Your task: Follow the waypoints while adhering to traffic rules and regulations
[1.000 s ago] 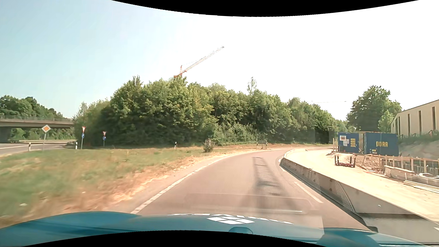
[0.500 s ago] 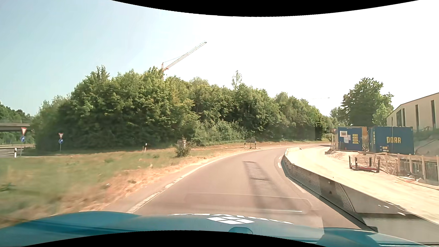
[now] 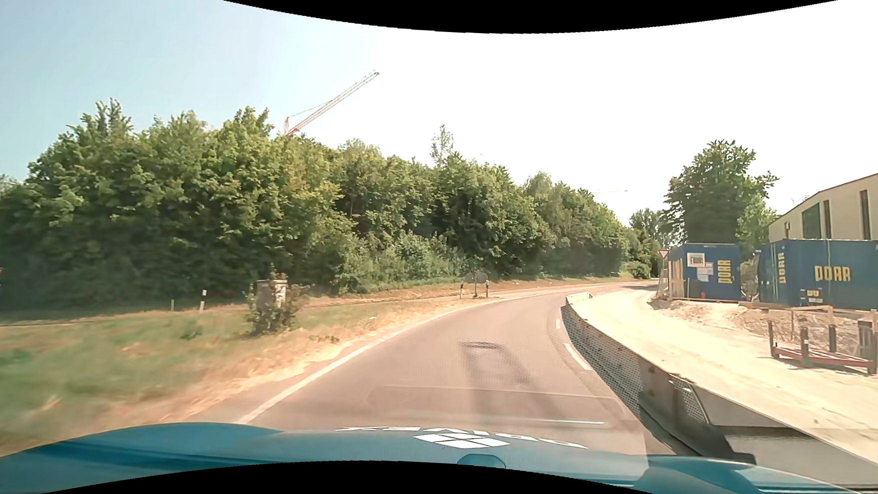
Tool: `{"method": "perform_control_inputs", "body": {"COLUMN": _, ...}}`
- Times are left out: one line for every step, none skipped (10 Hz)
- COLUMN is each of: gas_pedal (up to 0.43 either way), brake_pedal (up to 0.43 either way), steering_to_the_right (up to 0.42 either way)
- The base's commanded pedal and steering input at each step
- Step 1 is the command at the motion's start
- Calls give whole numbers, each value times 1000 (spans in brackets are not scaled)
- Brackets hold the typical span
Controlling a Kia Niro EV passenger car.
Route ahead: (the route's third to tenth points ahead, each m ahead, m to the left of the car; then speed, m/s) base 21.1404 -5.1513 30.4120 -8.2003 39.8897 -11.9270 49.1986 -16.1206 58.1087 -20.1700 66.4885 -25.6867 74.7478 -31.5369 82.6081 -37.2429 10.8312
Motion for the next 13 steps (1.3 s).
{"method": "perform_control_inputs", "body": {"gas_pedal": 79, "brake_pedal": 0, "steering_to_the_right": 60}}
{"method": "perform_control_inputs", "body": {"gas_pedal": 79, "brake_pedal": 0, "steering_to_the_right": 61}}
{"method": "perform_control_inputs", "body": {"gas_pedal": 79, "brake_pedal": 0, "steering_to_the_right": 60}}
{"method": "perform_control_inputs", "body": {"gas_pedal": 79, "brake_pedal": 0, "steering_to_the_right": 60}}
{"method": "perform_control_inputs", "body": {"gas_pedal": 79, "brake_pedal": 0, "steering_to_the_right": 55}}
{"method": "perform_control_inputs", "body": {"gas_pedal": 79, "brake_pedal": 0, "steering_to_the_right": 50}}
{"method": "perform_control_inputs", "body": {"gas_pedal": 79, "brake_pedal": 0, "steering_to_the_right": 51}}
{"method": "perform_control_inputs", "body": {"gas_pedal": 79, "brake_pedal": 0, "steering_to_the_right": 53}}
{"method": "perform_control_inputs", "body": {"gas_pedal": 79, "brake_pedal": 0, "steering_to_the_right": 56}}
{"method": "perform_control_inputs", "body": {"gas_pedal": 79, "brake_pedal": 0, "steering_to_the_right": 61}}
{"method": "perform_control_inputs", "body": {"gas_pedal": 79, "brake_pedal": 0, "steering_to_the_right": 64}}
{"method": "perform_control_inputs", "body": {"gas_pedal": 79, "brake_pedal": 0, "steering_to_the_right": 66}}
{"method": "perform_control_inputs", "body": {"gas_pedal": 79, "brake_pedal": 0, "steering_to_the_right": 66}}
